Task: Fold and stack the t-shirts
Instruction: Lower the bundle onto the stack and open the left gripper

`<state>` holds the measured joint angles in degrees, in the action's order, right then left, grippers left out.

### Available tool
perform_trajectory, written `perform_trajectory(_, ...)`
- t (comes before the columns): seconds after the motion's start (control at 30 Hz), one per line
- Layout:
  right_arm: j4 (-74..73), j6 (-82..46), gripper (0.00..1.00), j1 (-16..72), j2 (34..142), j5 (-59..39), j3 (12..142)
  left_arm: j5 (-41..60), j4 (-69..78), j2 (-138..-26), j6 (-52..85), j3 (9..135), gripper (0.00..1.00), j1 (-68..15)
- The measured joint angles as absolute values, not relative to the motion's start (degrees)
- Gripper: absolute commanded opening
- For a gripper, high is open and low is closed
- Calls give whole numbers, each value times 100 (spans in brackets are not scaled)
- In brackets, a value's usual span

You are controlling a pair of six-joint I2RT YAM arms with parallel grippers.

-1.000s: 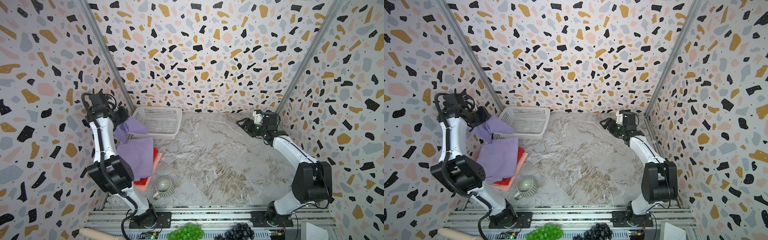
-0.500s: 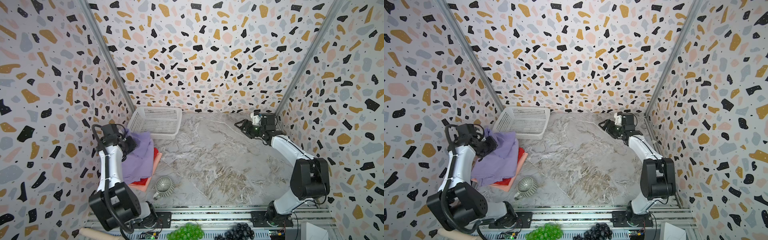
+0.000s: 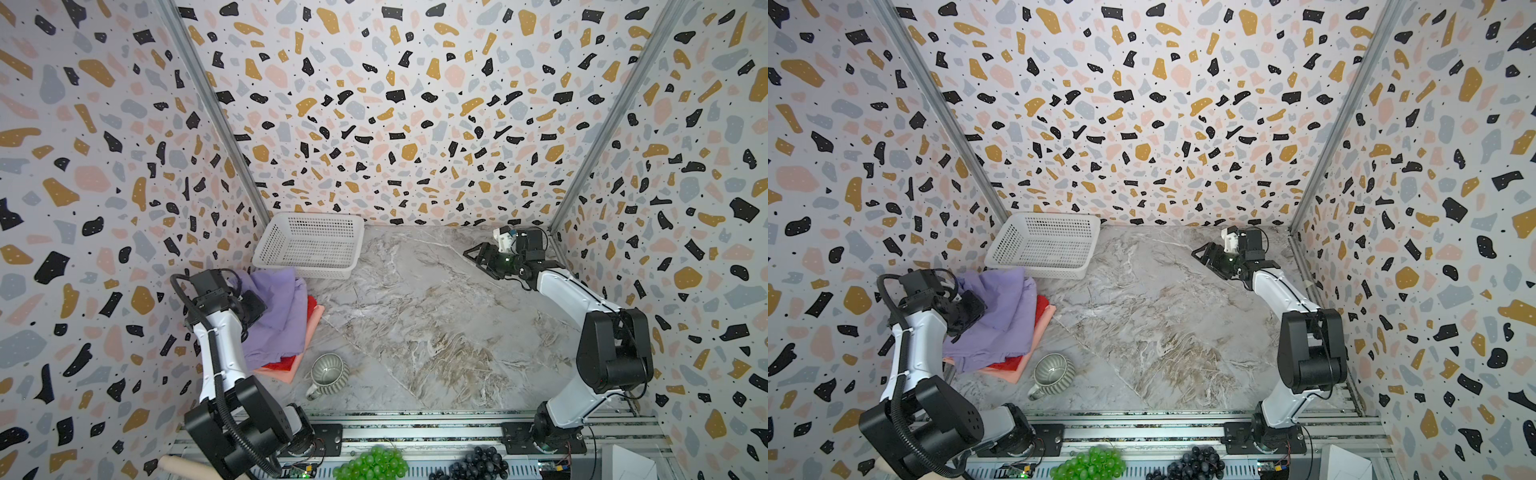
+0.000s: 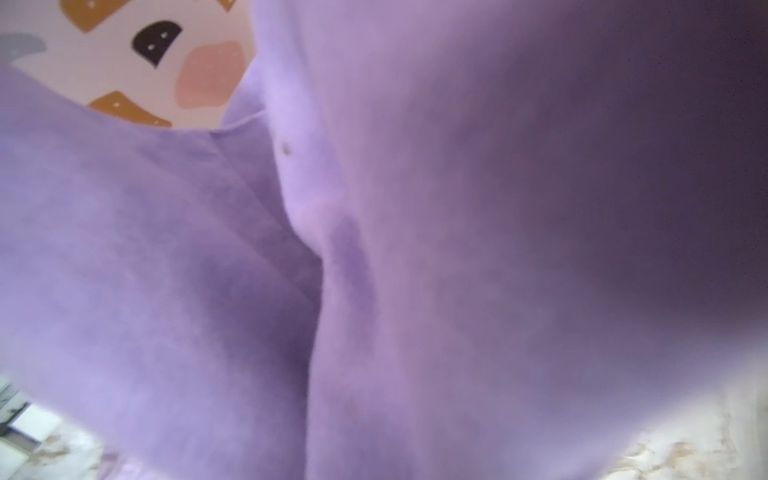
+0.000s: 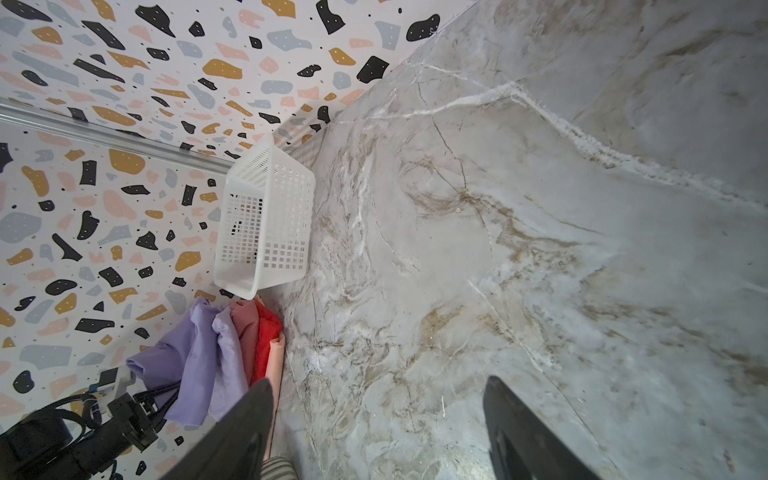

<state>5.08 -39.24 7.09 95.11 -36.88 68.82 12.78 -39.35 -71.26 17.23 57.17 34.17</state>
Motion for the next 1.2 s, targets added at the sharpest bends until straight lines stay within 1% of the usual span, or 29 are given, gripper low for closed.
perform_trajectory(0.07,537,-3907,79,709,9526,-3693,6884,1098,-3981,-7013,1728,5483,28,3450)
perform_trajectory(0.1,552,-3905,79,709,9535,-3697,6886,985,-4029,-6958,1734,5402,31,3461)
perform_trajectory(0.17,596,-3889,79,709,9568,-3710,6910,735,-4158,-6812,1743,5282,46,3474)
perform_trajectory(0.2,604,-3883,79,709,9594,-3715,6945,631,-4213,-6746,1761,5258,55,3479)
perform_trajectory(0.23,604,-3868,79,709,9633,-3717,6993,458,-4265,-6648,1793,5234,59,3483)
perform_trajectory(0.3,602,-3850,79,709,9699,-3723,7094,126,-4324,-6453,1870,5225,58,3483)
perform_trajectory(0.4,620,-3828,79,709,9806,-3734,7271,-410,-4353,-6020,2029,5297,60,3489)
perform_trajectory(0.5,644,-3819,79,709,9922,-3734,7435,-698,-4362,-5728,2213,5655,63,3500)
perform_trajectory(0.57,646,-3819,79,709,9979,-3734,7487,-626,-4222,-5677,2318,5924,63,3505)
perform_trajectory(0.63,655,-3822,78,711,10025,-3734,7535,-325,-3909,-5675,2434,5966,62,3514)
perform_trajectory(0.73,668,-3822,78,716,10103,-3736,7607,261,-3400,-5870,2694,5798,59,3516)
perform_trajectory(0.83,666,-3824,77,725,10175,-3734,7644,467,-3039,-6235,2869,5568,58,3509)
perform_trajectory(0.97,676,-3824,77,727,10228,-3732,7644,292,-2888,-6674,2950,5415,56,3511)
perform_trajectory(1.2,685,-3826,77,725,10239,-3728,7644,-259,-2554,-6751,2971,4672,55,3708)
